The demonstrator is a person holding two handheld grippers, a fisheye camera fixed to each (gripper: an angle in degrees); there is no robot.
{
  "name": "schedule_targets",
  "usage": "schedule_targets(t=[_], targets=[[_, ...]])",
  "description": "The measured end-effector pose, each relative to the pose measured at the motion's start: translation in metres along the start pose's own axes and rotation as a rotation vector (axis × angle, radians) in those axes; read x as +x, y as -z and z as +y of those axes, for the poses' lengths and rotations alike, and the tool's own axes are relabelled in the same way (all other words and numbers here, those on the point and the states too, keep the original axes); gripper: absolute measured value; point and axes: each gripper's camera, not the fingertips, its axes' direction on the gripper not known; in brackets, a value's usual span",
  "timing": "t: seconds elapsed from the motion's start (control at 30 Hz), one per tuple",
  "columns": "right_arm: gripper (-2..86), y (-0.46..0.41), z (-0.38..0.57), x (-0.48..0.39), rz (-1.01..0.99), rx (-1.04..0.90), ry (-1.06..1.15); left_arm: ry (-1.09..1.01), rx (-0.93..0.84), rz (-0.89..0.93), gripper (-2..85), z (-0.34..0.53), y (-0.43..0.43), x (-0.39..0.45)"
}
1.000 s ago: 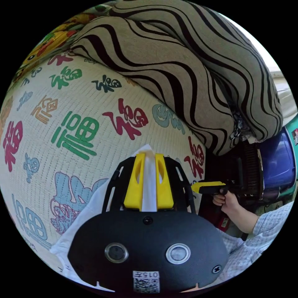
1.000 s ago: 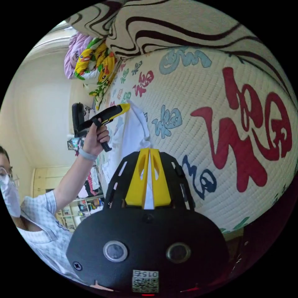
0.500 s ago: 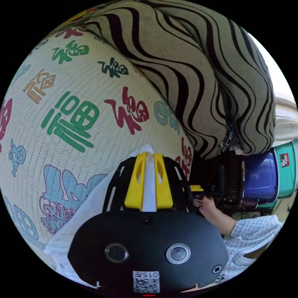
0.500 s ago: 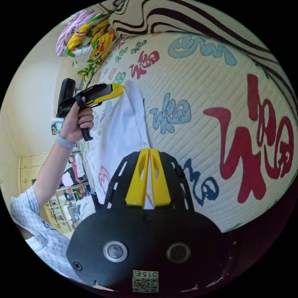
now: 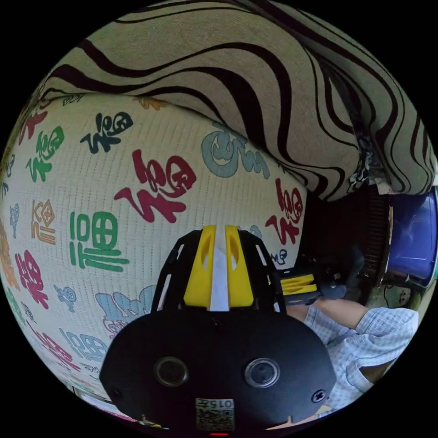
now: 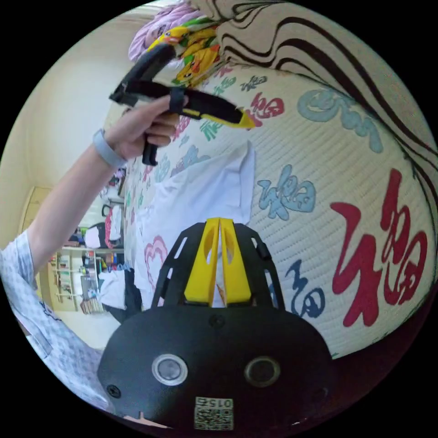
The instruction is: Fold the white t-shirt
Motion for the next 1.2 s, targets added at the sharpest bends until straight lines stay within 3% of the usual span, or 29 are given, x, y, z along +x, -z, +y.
schedule_targets(t=[0.1,0.23,0.3,0.43,0.57,0.77,0.93,1.0,1.07,1.2], targets=[[-0.6,-0.053,-0.013,-0.002,0.147,-0.208,0.009,-0.019,0.102,0.065,3.9,0.015,0.028,0.015],[-0.5,-0.067,-0.003,0.013,0.121,-0.224,-0.062,-0.026,0.420,0.182,4.7,0.123,0.095,0.032],[-0.4,-0.066,0.002,0.010,0.169,-0.212,-0.059,0.068,0.541,0.145,5.2,0.203,0.114,0.031],[0.1,-0.077,0.009,-0.034,0.058,-0.176,0.019,0.518,0.703,0.034,5.9,0.435,0.103,0.025],[2.2,-0.154,0.025,-0.126,-0.031,-0.316,0.204,1.062,0.625,-0.048,6.5,0.662,0.042,0.045],[7.0,-0.343,0.083,-0.227,-0.132,-0.709,0.284,1.310,0.567,0.087,7.4,0.831,-0.023,0.106],[7.1,-0.420,0.119,-0.267,-0.054,-0.801,0.302,1.573,0.635,0.071,10.4,0.933,-0.044,0.151],[6.9,-0.437,0.125,-0.283,0.006,-0.810,0.351,1.594,0.606,-0.003,10.7,0.958,-0.045,0.165],[6.6,-0.463,0.132,-0.300,0.024,-0.845,0.391,1.528,0.475,-0.262,12.0,0.963,-0.036,0.179],[6.1,-0.496,0.138,-0.314,-0.022,-0.903,0.361,1.365,0.280,-0.515,14.8,0.949,-0.033,0.189]])
